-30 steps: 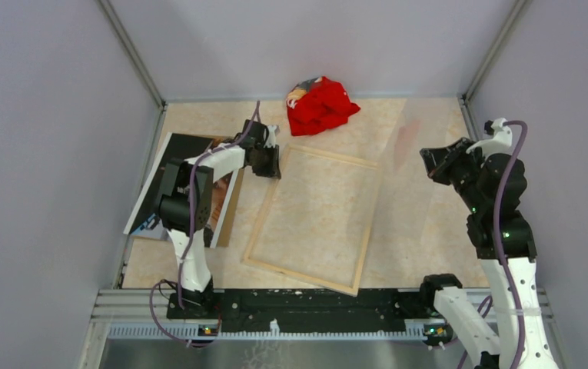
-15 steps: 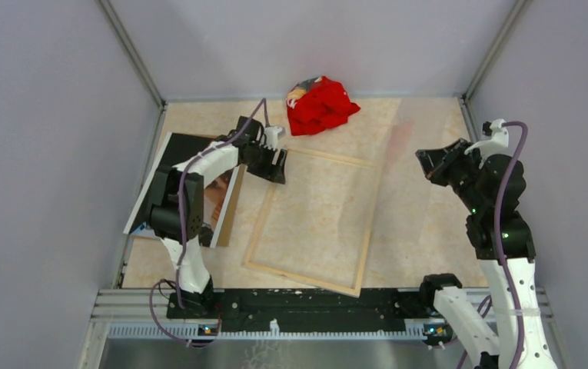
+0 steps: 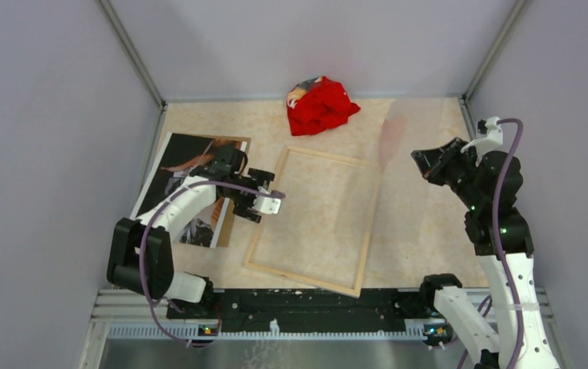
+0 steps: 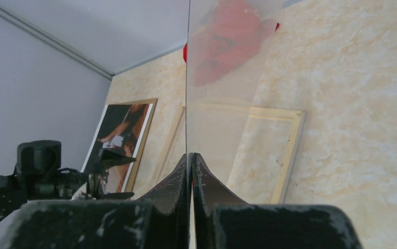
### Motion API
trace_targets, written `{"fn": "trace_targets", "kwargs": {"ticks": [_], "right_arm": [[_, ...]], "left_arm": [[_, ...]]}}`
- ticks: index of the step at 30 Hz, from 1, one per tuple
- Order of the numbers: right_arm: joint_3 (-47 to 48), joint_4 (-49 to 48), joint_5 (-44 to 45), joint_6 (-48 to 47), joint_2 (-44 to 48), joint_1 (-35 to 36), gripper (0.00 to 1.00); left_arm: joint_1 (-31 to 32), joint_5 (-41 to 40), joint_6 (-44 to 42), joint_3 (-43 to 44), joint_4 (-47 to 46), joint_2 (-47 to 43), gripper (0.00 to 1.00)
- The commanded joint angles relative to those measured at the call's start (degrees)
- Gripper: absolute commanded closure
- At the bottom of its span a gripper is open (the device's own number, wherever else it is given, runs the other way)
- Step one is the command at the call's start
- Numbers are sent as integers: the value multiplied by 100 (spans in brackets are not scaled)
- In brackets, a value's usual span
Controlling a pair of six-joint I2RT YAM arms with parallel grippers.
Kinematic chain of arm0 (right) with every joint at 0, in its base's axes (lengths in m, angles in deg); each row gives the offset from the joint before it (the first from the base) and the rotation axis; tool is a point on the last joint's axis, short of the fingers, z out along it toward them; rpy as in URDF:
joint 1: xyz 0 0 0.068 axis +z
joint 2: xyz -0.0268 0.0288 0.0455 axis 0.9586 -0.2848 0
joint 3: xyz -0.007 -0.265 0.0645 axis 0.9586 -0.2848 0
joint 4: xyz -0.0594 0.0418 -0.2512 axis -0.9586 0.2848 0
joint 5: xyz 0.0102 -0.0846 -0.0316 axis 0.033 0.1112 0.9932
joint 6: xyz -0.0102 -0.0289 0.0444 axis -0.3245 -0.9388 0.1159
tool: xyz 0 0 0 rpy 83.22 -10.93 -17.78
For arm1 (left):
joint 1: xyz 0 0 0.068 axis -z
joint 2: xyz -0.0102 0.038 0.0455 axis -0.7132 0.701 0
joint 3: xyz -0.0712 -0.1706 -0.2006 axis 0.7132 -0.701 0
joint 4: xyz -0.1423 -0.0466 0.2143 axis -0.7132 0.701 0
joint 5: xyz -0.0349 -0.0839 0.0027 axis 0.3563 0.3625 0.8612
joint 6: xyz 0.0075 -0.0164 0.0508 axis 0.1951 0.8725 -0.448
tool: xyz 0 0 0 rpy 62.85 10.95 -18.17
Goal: Put the photo into the frame
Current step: Move the photo frame to the center of the board.
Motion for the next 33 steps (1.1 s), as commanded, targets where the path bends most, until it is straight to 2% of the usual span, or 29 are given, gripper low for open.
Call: {"fn": "trace_targets", "kwargs": {"ticks": [1,5,10,16,20,27,33], "right_arm": [[340,-257,-127,146,68,-30,100],[304,-290,-161,245,89,-30,100],[343,-248,-119,232,63,-31,100],[352,-273,-109,214,-14,-30,100],[339,-272,-92,205,-41,-30,100],[360,-283,-62,185,-84,-34,100],[380,-221,-21,144,-93,-30,100]], "left_arm": [[228,126,-2918,-193,530,70,2],[359,-51,-3805,-285,457,211,2],[592,-686,-4664,-349,564,481,2],[691,-948,-4858,-166,305,893,2],[738,-1410,-5072,-50,343,1142,5],[929,-1321,-4453,370,310,1543,21],[1017,-1615,-3799,986,434,2108,23]]}}
